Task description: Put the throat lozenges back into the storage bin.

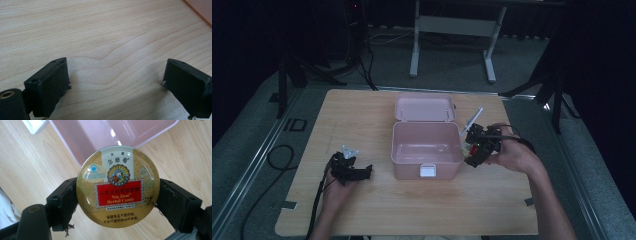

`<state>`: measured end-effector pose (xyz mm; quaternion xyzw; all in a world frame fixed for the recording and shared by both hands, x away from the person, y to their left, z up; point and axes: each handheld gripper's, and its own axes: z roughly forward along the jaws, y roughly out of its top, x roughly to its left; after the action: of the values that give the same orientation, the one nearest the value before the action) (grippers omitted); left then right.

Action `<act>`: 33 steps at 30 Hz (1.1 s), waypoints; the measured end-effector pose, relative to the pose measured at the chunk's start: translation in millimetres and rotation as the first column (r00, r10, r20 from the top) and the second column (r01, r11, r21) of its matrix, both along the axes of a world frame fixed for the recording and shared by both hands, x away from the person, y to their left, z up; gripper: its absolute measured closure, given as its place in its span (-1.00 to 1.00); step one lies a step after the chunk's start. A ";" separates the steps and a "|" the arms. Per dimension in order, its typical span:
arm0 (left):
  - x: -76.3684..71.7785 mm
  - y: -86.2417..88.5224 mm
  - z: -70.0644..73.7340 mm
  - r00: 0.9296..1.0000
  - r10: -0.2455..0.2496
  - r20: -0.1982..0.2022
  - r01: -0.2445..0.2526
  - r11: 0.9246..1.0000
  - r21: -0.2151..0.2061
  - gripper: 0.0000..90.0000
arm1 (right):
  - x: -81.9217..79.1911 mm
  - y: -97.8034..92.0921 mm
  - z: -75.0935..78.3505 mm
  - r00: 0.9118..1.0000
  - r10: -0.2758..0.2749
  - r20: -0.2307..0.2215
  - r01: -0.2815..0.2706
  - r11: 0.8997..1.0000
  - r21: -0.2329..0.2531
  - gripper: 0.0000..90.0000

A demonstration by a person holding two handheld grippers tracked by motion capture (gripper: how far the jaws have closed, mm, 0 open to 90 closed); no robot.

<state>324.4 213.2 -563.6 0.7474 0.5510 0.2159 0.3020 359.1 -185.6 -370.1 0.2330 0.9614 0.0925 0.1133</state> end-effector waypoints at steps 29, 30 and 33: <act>0.1 0.0 0.1 1.000 0.000 -0.001 0.000 1.000 0.000 -0.85 | 11.7 35.4 -0.3 0.999 0.050 -0.013 -0.050 0.999 -0.004 -0.54; 0.1 0.0 0.1 1.000 0.000 -0.001 0.000 1.000 0.000 -0.85 | 12.0 36.4 -0.5 0.999 0.051 -0.013 -0.051 0.999 -0.004 -0.54; 0.1 0.0 0.1 1.000 0.000 -0.001 0.000 1.000 0.001 -0.85 | 12.8 38.8 -1.0 0.998 0.054 -0.016 -0.055 0.999 -0.004 -0.54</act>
<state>324.5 213.2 -563.5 0.7477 0.5509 0.2156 0.3015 371.9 -146.7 -371.1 0.2072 0.9685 0.0914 0.1036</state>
